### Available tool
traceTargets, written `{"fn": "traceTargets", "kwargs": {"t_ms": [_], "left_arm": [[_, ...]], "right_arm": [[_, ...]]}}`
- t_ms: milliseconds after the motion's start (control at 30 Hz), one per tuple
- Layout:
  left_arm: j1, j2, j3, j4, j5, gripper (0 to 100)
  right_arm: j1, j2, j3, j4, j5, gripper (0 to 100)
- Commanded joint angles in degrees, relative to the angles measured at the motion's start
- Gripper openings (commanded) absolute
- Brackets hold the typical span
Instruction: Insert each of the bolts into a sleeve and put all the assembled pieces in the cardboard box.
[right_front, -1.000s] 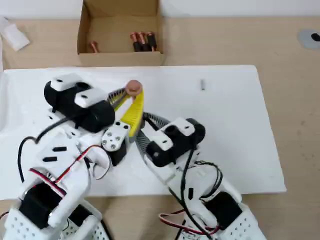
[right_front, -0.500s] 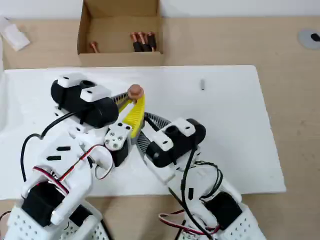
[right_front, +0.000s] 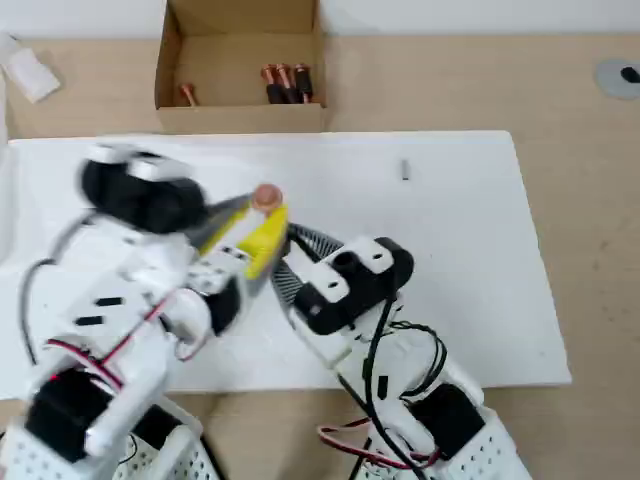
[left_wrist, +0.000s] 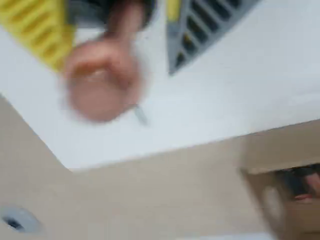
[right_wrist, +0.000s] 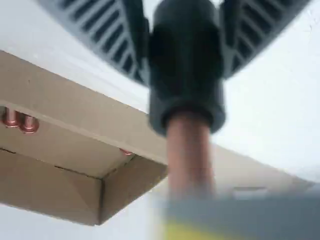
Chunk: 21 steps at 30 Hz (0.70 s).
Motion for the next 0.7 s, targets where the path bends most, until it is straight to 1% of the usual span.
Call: {"fn": "traceTargets", "kwargs": {"t_ms": [0,100,200,367,400,467,567,600,667], "left_arm": [[-4.4,2.5,-8.3,3.5,1.4,17],[-4.7,5.9,-14.6,8.5,1.6,18],[-4.7,9.7,-20.0,11.6,2.1,18],[-5.2,13.3,-26.8,13.4,6.2,18],[-6.2,13.8,-28.0,13.3,7.6,18],[-10.7,14.7,-30.1,13.1,10.3,15],[-18.3,17.7,-30.7,13.2,10.5,8],[-20.6,19.2,-30.6,13.6,10.4,6],[-24.3,22.1,-29.9,15.0,6.9,2]], "right_arm": [[3.6,-0.3,-0.8,-1.4,-0.2,1.2],[4.1,-0.3,-0.8,-1.4,-0.2,1.2],[4.1,-0.3,-0.8,-1.4,-0.4,1.2],[4.1,-0.3,-0.8,-1.8,-0.4,1.1],[4.1,-0.2,-1.3,-1.9,-0.4,1.0],[4.6,0.6,-2.2,-3.0,-0.4,1.0],[9.5,6.6,-4.6,-9.1,-0.4,0.9],[11.2,10.0,-6.0,-11.9,-0.4,0.9],[13.8,18.6,-9.9,-17.5,-0.5,0.9]]}}
